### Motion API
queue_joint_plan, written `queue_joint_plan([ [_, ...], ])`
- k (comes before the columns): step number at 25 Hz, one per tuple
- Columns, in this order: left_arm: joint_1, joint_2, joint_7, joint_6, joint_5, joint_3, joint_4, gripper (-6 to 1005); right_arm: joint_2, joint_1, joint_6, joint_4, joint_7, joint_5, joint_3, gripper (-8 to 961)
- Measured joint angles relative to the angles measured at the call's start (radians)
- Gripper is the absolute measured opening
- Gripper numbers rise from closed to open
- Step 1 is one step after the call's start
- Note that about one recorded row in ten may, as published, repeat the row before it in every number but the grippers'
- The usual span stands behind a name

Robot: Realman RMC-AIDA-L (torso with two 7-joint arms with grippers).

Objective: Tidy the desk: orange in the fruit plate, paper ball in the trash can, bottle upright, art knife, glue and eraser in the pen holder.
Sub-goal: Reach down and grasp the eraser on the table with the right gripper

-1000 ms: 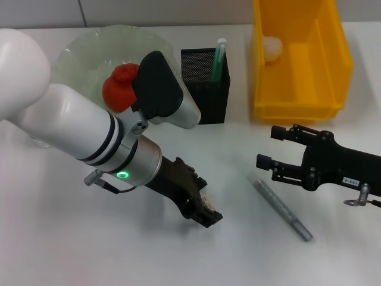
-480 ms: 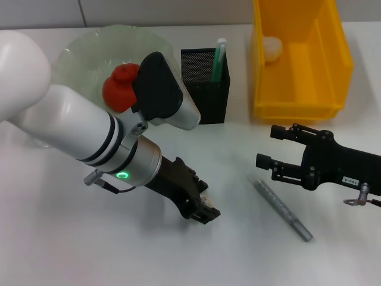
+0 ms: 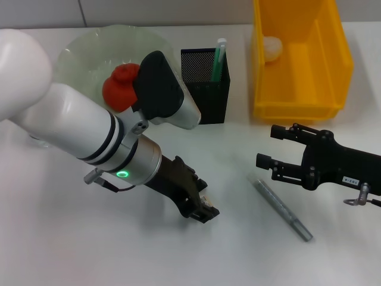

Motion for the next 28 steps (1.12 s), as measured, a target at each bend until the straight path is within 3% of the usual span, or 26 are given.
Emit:
queue_joint_plan([
  [15,-0.047,0.000,-0.056,0.112,0.047,-0.001,0.087,615,0.000,0.000,0.000,0.000,0.000,0.000,0.000,759],
  [28,-0.059,0.000,-0.064,0.089,0.070,0.024,0.072,614,0.000,0.000,0.001,0.000,0.000,0.000,0.000,759],
])
